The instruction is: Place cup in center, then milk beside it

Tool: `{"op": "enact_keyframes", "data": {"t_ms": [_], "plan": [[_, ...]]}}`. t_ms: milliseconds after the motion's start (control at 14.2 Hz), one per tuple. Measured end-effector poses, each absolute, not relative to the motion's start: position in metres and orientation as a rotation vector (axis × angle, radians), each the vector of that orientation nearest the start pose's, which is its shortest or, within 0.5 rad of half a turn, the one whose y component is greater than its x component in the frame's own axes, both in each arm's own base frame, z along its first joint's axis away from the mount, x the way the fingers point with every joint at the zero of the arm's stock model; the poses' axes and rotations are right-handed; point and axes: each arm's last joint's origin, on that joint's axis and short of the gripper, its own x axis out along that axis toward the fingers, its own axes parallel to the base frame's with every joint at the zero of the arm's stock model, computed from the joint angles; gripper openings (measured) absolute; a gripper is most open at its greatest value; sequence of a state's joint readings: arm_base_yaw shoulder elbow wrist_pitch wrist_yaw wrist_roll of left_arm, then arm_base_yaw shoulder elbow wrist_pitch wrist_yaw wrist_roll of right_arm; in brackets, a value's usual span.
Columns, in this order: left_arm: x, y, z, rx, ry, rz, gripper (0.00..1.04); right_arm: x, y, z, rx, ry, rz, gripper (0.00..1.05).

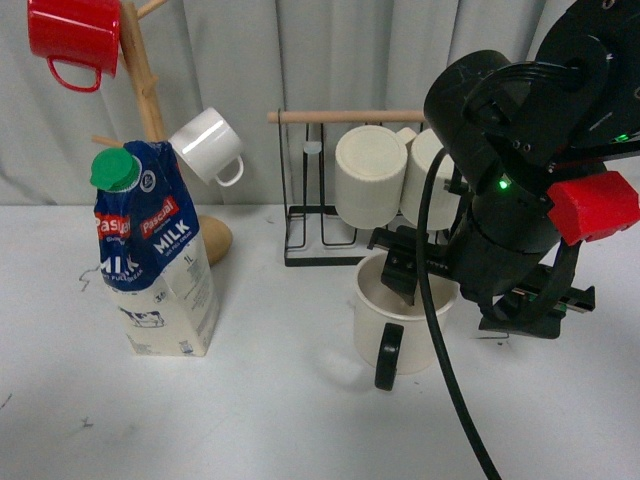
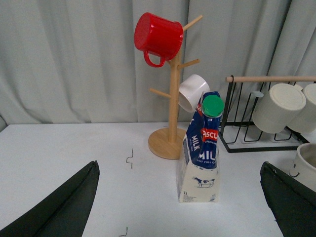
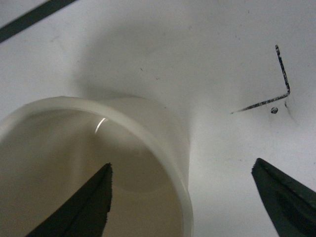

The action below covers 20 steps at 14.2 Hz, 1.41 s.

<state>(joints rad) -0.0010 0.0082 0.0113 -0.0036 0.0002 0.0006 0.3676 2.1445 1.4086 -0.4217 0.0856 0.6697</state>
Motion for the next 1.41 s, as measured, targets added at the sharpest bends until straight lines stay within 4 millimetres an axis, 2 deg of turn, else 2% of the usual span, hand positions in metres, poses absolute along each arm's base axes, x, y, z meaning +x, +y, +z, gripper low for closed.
{"op": "enact_keyframes", "data": {"t_ms": [141, 211, 282, 423, 493, 564, 634, 705, 846, 916, 987, 1057, 1198, 1410], "plan": [[0.098, 0.0, 0.166, 0.001, 0.0, -0.001, 0.98, 0.394, 0.148, 0.137, 0.328, 1.065, -0.091, 1.0], [0.098, 0.0, 0.166, 0.001, 0.0, -0.001, 0.98, 0.389, 0.146, 0.155, 0.318, 0.974, -0.062, 0.97], [0.098, 0.0, 0.166, 0.001, 0.001, -0.001, 0.98, 0.379, 0.144, 0.175, 0.304, 0.864, -0.023, 0.98], [0.098, 0.0, 0.166, 0.001, 0.0, -0.001, 0.98, 0.371, 0.143, 0.2, 0.294, 0.774, 0.016, 0.98], [0.098, 0.0, 0.166, 0.001, 0.0, -0.001, 0.98, 0.374, 0.145, 0.192, 0.263, 0.564, 0.028, 0.92], [0.098, 0.0, 0.166, 0.0, 0.001, 0.0, 0.98, 0.36, 0.131, 0.171, 0.163, 0.38, -0.001, 0.79], [0.098, 0.0, 0.166, 0.001, 0.001, 0.0, 0.98, 0.337, 0.112, 0.154, 0.078, 0.307, 0.003, 0.68], [0.098, 0.0, 0.166, 0.001, 0.001, 0.001, 0.98, 0.317, 0.09, 0.157, 0.046, 0.177, -0.011, 0.56], [0.098, 0.0, 0.166, 0.001, 0.0, -0.001, 0.98, 0.282, 0.061, 0.193, 0.052, -0.07, -0.016, 0.3], [0.098, 0.0, 0.166, 0.001, 0.0, 0.0, 0.98, 0.266, 0.053, 0.186, 0.035, -0.05, -0.006, 0.17], [0.098, 0.0, 0.166, 0.001, 0.0, 0.0, 0.98, 0.251, 0.047, 0.17, 0.013, 0.001, 0.012, 0.04], [0.098, 0.0, 0.166, 0.001, 0.001, -0.001, 0.98, 0.234, 0.035, 0.158, 0.001, 0.035, -0.007, 0.02], [0.098, 0.0, 0.166, 0.001, 0.001, -0.001, 0.98, 0.207, 0.023, 0.165, 0.007, -0.001, -0.004, 0.02], [0.098, 0.0, 0.166, 0.001, 0.0, -0.001, 0.98, 0.179, 0.013, 0.162, 0.005, 0.015, -0.008, 0.02]]}}
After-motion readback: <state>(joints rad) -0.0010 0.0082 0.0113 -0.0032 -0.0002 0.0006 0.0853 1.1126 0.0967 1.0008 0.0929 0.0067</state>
